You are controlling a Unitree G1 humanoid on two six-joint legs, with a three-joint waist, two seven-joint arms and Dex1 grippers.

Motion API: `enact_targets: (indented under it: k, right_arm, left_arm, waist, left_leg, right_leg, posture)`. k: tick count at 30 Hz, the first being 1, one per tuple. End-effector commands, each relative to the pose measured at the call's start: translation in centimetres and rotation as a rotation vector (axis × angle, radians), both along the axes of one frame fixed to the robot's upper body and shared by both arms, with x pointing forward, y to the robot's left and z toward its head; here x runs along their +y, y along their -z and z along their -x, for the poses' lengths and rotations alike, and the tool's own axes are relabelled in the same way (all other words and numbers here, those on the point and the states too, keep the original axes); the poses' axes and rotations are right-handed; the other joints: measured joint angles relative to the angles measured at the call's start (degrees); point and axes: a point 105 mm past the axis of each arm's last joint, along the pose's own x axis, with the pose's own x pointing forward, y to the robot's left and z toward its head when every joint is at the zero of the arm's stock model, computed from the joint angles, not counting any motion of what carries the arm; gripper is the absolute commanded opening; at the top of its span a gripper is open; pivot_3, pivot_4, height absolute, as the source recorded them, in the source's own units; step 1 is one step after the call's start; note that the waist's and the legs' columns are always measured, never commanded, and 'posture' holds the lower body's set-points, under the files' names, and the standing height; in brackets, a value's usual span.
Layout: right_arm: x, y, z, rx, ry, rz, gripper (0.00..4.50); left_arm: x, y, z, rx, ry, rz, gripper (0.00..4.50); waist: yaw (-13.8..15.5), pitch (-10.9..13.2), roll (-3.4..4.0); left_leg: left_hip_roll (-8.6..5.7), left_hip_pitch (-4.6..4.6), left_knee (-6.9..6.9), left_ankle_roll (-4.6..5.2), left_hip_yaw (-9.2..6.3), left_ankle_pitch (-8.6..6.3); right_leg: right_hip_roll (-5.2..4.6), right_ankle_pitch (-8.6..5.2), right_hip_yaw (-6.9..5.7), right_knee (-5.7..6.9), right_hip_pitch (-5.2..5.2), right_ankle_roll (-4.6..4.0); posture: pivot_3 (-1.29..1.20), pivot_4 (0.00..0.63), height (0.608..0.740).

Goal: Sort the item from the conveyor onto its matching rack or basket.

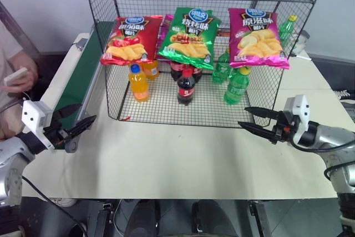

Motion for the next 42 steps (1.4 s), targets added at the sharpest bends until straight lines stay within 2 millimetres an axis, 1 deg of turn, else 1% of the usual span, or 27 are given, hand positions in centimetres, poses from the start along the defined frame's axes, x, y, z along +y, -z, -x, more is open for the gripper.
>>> enact_targets:
  k: [1, 7, 14, 30, 35, 42]
  right_arm:
    - [0.2, -0.6, -0.1, -0.043, -0.017, 0.006, 2.73]
    - [0.4, -0.3, -0.3, -0.052, -0.021, 0.016, 2.73]
    - [0.5, 0.1, -0.1, -0.055, -0.024, 0.021, 2.73]
    - [0.2, 0.0, -0.3, -0.080, -0.005, 0.025, 2.73]
    - [0.2, 0.3, 0.0, -0.073, -0.010, 0.034, 2.73]
    - [0.1, 0.5, 0.1, -0.066, -0.016, 0.043, 2.73]
  left_arm:
    - [0.3, -1.5, 0.2, -0.066, 0.015, -0.004, 3.33]
    - [0.4, -1.6, 0.0, -0.066, 0.026, -0.010, 3.33]
    - [0.5, -1.6, -0.4, -0.076, 0.041, -0.014, 3.33]
    - [-0.3, -1.5, -2.2, -0.108, 0.074, -0.005, 3.33]
    - [-0.4, -1.6, -2.1, -0.115, 0.082, 0.000, 3.33]
    - [-1.0, -0.8, -1.8, -0.100, 0.092, 0.013, 3.33]
  waist:
    - [0.0, 0.0, 0.00]
    - [0.0, 0.0, 0.00]
    - [0.1, 0.0, 0.00]
    - [0.1, 0.0, 0.00]
    - [0.0, 0.0, 0.00]
    - [0.0, 0.0, 0.00]
  left_leg:
    - [0.00, 0.00, 0.00, 0.00, 0.00, 0.00]
    - [0.00, 0.00, 0.02, 0.00, 0.00, 0.00]
    - [0.00, 0.00, 0.07, 0.00, 0.00, 0.00]
    - [0.02, -0.02, 0.54, 0.07, -0.01, -0.04]
    - [0.03, -0.03, 0.54, 0.08, -0.01, -0.05]
    - [0.03, -0.02, 0.55, 0.08, -0.01, -0.05]
  right_leg:
    - [0.00, 0.00, 0.00, 0.00, 0.00, 0.00]
    - [0.01, 0.00, 0.00, 0.01, 0.00, 0.00]
    - [0.01, 0.00, 0.00, 0.07, 0.00, 0.00]
    - [0.04, 0.00, 0.02, 0.46, 0.00, 0.01]
    - [0.05, -0.01, 0.03, 0.47, 0.00, 0.01]
    - [0.05, -0.01, 0.03, 0.49, 0.00, 0.01]
  posture:
    - [0.00, 0.150, 0.739]
    - [0.00, 0.150, 0.739]
    - [0.00, 0.150, 0.739]
    - [0.00, 0.150, 0.739]
    - [0.00, 0.150, 0.739]
    - [0.00, 0.150, 0.739]
